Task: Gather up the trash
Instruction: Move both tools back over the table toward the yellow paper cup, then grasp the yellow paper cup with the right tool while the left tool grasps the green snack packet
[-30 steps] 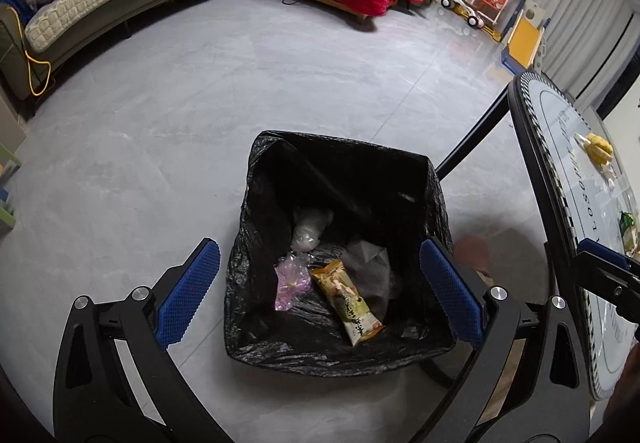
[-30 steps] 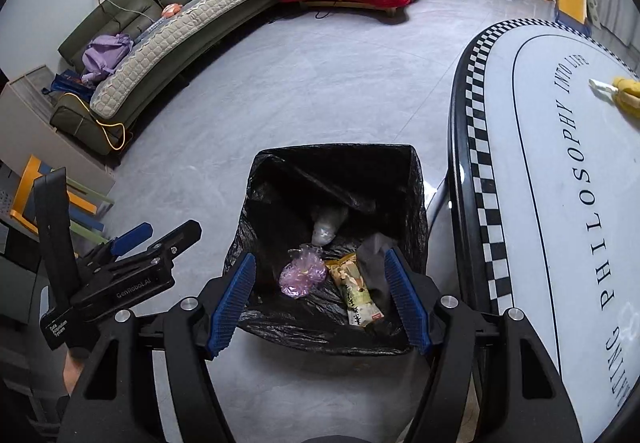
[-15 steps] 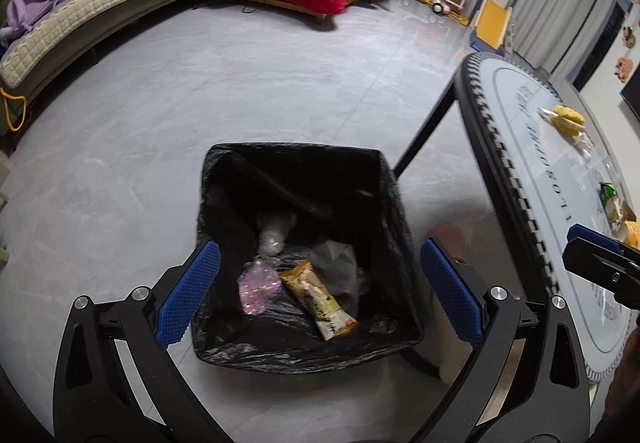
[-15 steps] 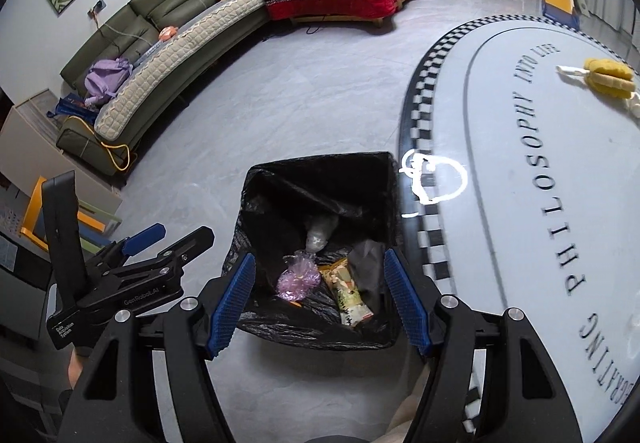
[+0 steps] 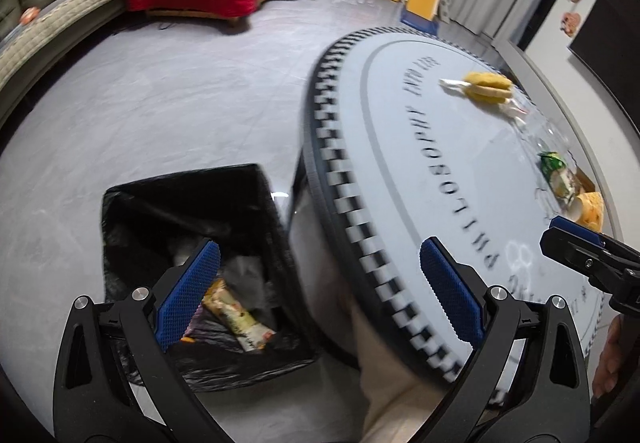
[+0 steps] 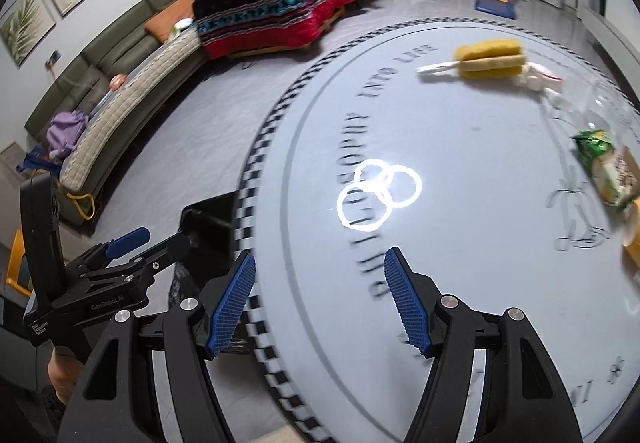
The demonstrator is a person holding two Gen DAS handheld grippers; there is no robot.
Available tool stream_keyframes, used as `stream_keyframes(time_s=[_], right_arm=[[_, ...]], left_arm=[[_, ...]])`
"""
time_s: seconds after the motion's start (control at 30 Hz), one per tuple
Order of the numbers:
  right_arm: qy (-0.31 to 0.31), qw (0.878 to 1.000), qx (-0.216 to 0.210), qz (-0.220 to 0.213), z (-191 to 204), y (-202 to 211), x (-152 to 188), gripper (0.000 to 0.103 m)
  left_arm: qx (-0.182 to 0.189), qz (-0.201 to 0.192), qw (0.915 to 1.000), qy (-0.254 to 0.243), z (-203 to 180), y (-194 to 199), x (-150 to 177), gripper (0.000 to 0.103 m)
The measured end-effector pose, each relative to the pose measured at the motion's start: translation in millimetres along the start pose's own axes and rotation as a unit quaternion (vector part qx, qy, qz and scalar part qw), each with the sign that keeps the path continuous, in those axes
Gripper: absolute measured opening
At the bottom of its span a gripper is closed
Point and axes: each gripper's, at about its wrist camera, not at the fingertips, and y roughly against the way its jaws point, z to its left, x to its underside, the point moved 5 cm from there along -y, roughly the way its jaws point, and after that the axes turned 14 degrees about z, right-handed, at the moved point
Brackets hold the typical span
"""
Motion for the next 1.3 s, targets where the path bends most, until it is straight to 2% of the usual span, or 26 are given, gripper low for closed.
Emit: stream_keyframes(time_s=[0.43,0.7,0.83,0.93,1.1,1.23,1.3], right_arm=[[-0.110,0.991,0.062,-0.033,-172,64,7,0.068],[-0.164,0.982,0.088,-0.042,-267,95,22,0.068],[-0.190,0.978,0.080,-0.039,-308,98,30,0.068],[-0.202,0.977,0.052,-0.031,-328,89,32,0.068],[-0.190,0.981,0.024,-0.026,-334,72,31,0.067],[-0.174,0.984,-0.005,-0.023,-334,65,30,0.035],[-0.163,0.986,-0.012,-0.033,-333,71,32,0.026]], left_arm=[[0.022,0.033,0.9948,-0.093,-166,-31,-49,0.097],[0.030,0.060,0.9916,-0.110,-255,-50,-65,0.097],[0.032,0.069,0.9915,-0.106,-295,-58,-77,0.097],[0.029,0.076,0.9909,-0.107,-324,-70,-85,0.097],[0.031,0.107,0.9902,-0.085,-352,-96,-92,0.097],[0.021,0.115,0.9910,-0.064,-368,-111,-97,0.097],[0.008,0.114,0.9916,-0.060,-375,-118,-100,0.097]])
